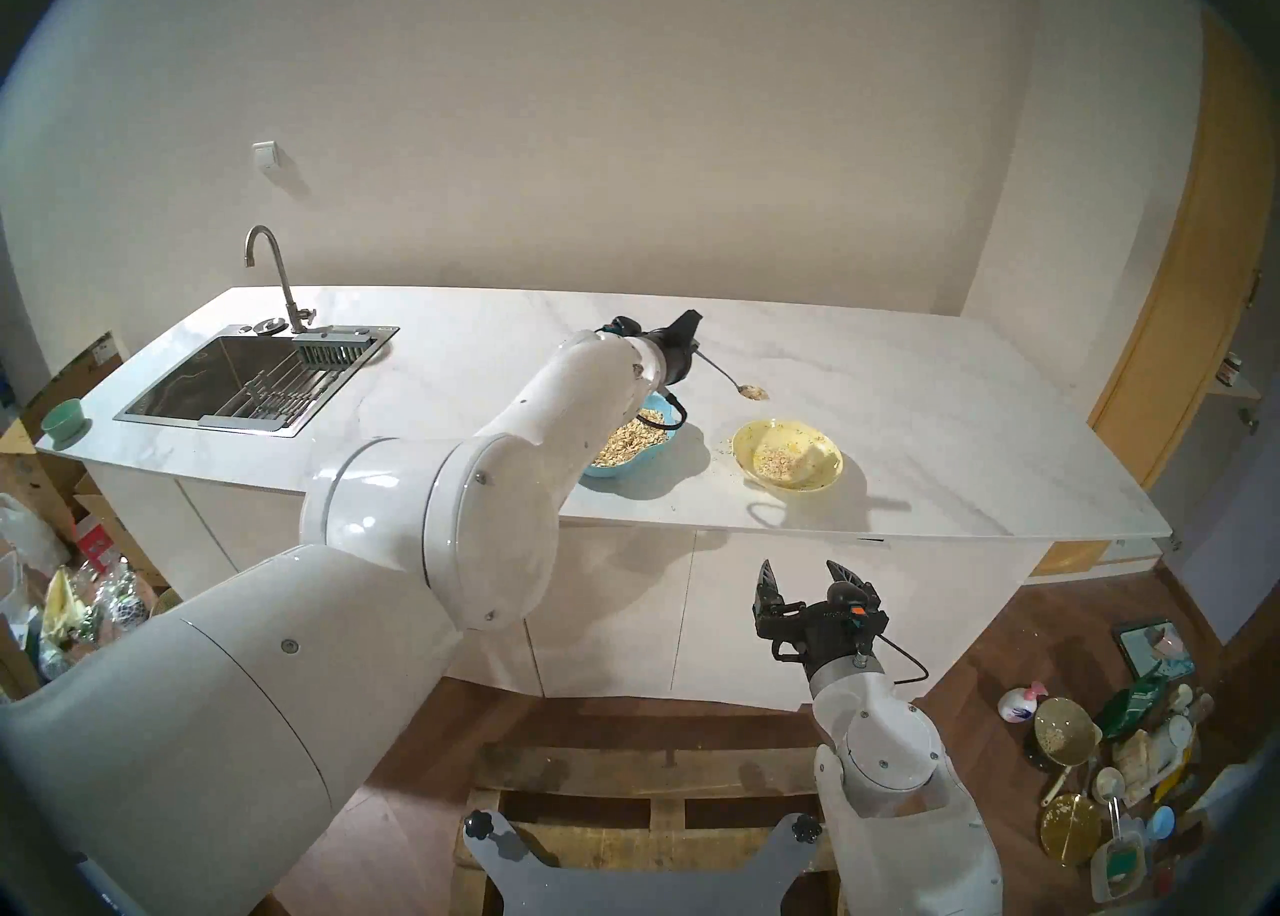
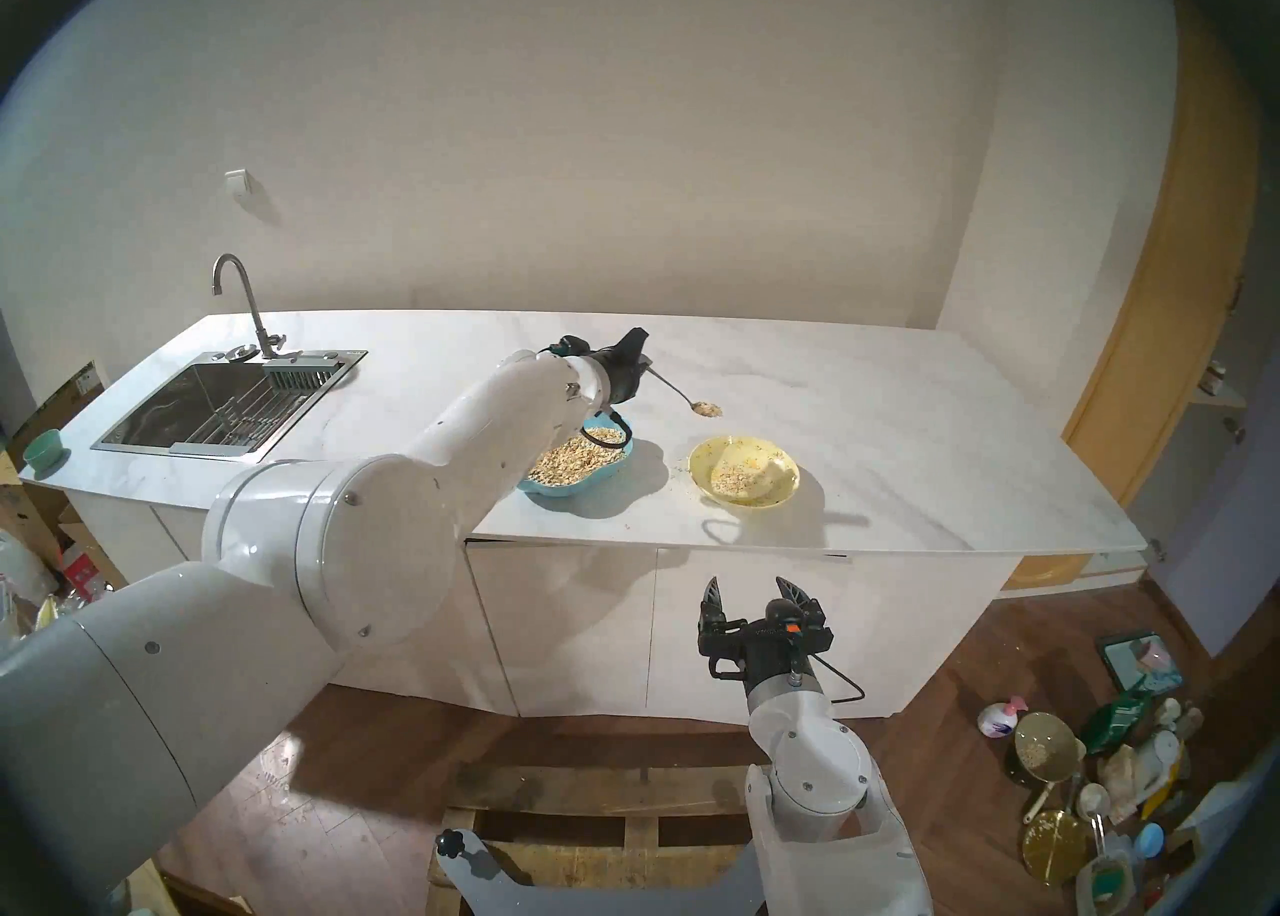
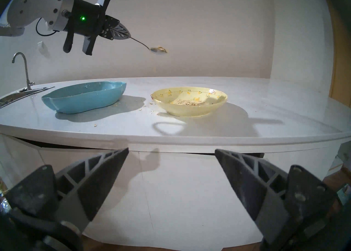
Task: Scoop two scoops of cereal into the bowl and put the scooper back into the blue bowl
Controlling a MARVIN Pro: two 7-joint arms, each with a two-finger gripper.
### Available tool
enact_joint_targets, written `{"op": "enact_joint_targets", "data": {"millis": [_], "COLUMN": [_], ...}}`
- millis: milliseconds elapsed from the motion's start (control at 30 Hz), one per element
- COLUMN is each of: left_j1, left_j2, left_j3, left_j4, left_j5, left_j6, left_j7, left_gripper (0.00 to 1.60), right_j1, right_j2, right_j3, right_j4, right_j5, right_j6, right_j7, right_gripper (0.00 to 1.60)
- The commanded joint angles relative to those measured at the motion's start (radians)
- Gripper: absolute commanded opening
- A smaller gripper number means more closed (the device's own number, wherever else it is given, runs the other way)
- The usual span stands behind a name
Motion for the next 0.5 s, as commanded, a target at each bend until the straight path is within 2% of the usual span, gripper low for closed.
{"op": "enact_joint_targets", "data": {"millis": [0,233,367,467], "left_j1": [-0.045,-0.043,-0.04,-0.045], "left_j2": [-0.031,-0.026,-0.015,-0.011], "left_j3": [0.005,0.031,0.082,0.108], "left_j4": [-0.012,-0.006,-0.016,-0.019], "left_j5": [0.003,0.024,0.064,0.061], "left_j6": [-0.025,-0.028,-0.037,-0.039], "left_j7": [-0.005,-0.011,-0.04,-0.047], "left_gripper": [0.0,0.0,0.0,0.0], "right_j1": [0.006,0.006,0.006,0.006], "right_j2": [-0.001,-0.001,-0.001,-0.001], "right_j3": [0.0,0.0,0.0,0.0], "right_j4": [-0.024,-0.025,-0.024,-0.024], "right_j5": [0.0,0.0,0.0,0.0], "right_j6": [-0.006,-0.006,-0.006,-0.006], "right_j7": [-0.001,-0.001,-0.001,-0.001], "right_gripper": [1.6,1.6,1.6,1.6]}}
